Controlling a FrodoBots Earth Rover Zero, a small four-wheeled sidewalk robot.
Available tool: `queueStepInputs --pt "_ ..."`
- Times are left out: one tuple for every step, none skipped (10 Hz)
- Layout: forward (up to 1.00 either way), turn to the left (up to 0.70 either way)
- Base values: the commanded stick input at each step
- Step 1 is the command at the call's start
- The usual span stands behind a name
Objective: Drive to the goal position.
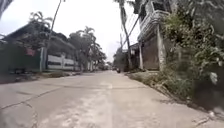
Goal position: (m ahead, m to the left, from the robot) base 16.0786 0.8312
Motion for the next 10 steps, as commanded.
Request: queueStepInputs --pt "0.50 0.01" --pt "0.50 0.01" --pt "0.50 0.01" --pt "0.50 0.01" --pt "0.50 0.01" --pt "0.50 0.01" --pt "0.50 0.01" --pt "0.50 0.01" --pt "0.50 0.01" --pt "0.50 0.01"
